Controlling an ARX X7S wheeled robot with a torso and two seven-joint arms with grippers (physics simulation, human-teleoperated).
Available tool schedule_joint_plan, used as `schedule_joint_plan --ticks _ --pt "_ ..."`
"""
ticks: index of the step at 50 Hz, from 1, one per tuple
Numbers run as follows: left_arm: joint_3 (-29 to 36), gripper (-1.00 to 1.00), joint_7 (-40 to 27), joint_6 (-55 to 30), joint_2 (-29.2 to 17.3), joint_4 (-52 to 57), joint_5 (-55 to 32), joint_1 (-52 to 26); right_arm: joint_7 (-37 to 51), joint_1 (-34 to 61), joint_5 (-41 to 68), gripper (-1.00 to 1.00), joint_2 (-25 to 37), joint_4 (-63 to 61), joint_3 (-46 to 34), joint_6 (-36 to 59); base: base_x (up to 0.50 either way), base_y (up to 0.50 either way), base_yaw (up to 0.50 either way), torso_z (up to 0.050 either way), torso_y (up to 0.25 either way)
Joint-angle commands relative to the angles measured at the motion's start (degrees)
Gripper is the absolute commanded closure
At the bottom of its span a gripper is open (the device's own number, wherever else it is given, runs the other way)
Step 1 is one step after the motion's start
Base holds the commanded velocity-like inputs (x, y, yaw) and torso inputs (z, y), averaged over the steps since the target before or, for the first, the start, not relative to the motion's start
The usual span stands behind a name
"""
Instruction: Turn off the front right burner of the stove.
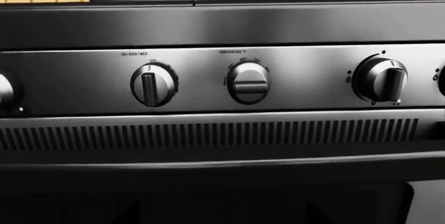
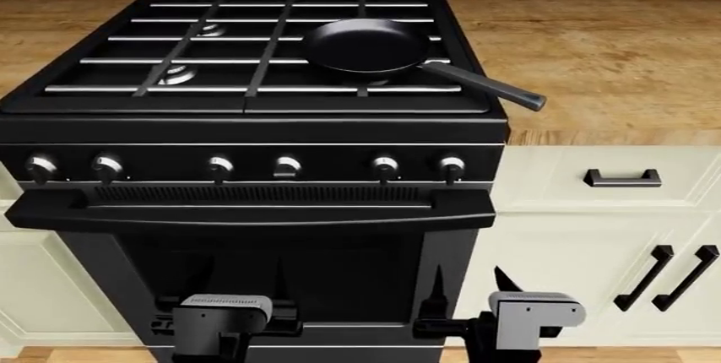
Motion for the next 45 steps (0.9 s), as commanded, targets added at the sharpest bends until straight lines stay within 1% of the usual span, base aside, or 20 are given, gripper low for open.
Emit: schedule_joint_plan --ticks 1,6,10,14,21,40,41,42,43,44,45 --pt "0.45 -1.00 -0.49 1.15 -0.18 -0.33 -0.32 0.74 0.57 -1.34 1.76 -1.00 0.61 -4.52 -0.09 1.18 0.00 0.00 0.00 0.000 0.000" --pt "0.54 -1.00 -0.68 1.86 -0.35 -0.32 -0.51 1.39 1.27 -1.88 3.50 -1.00 0.64 -5.84 0.68 2.55 0.00 0.00 0.00 0.000 0.000" --pt "0.72 -1.00 -0.92 2.15 -0.49 0.05 -0.54 2.01 1.07 -2.07 4.47 -1.00 0.76 -6.34 1.12 1.73 0.00 0.00 0.00 0.000 0.000" --pt "0.91 -1.00 -1.07 2.34 -0.60 0.11 -0.59 2.24 1.97 -2.47 4.07 -1.00 1.32 -9.69 0.98 2.18 0.00 0.00 0.00 0.000 0.000" --pt "1.21 -1.00 -1.35 3.01 -0.79 0.06 -0.67 3.03 2.95 -2.58 3.61 -1.00 2.15 -11.45 1.23 2.25 0.00 0.00 0.00 0.000 0.000" --pt "1.87 -1.00 -1.99 3.32 -1.28 -0.01 -1.13 3.19 3.51 -2.35 3.82 -1.00 2.75 -11.66 0.50 1.99 0.00 0.00 0.00 0.000 0.000" --pt "2.01 -1.00 -2.21 4.11 -1.21 0.07 -0.91 4.27 12.11 5.81 10.66 -1.00 5.37 -20.25 0.09 10.58 0.00 0.00 0.00 0.000 0.000" --pt "2.03 -1.00 -2.24 4.11 -1.24 0.07 -0.96 4.29 3.51 4.68 2.07 -1.00 -3.22 -28.85 7.85 19.18 0.00 0.00 0.00 0.000 0.000" --pt "2.05 -1.00 -2.28 4.17 -1.27 0.05 -0.98 4.33 -1.73 6.11 -5.31 -1.00 -7.38 -37.44 7.42 27.77 0.00 0.00 0.00 0.000 0.000" --pt "2.10 -1.00 -2.31 4.23 -1.29 0.06 -0.97 4.35 -1.46 6.75 -4.92 -1.00 -7.09 -38.77 7.29 36.37 0.00 0.00 0.00 0.000 0.000" --pt "2.11 -1.00 -2.36 4.20 -1.30 0.05 -1.05 4.34 -1.11 7.36 -4.31 -1.00 -7.00 -38.36 7.35 40.13 0.00 0.00 0.00 0.000 0.000"
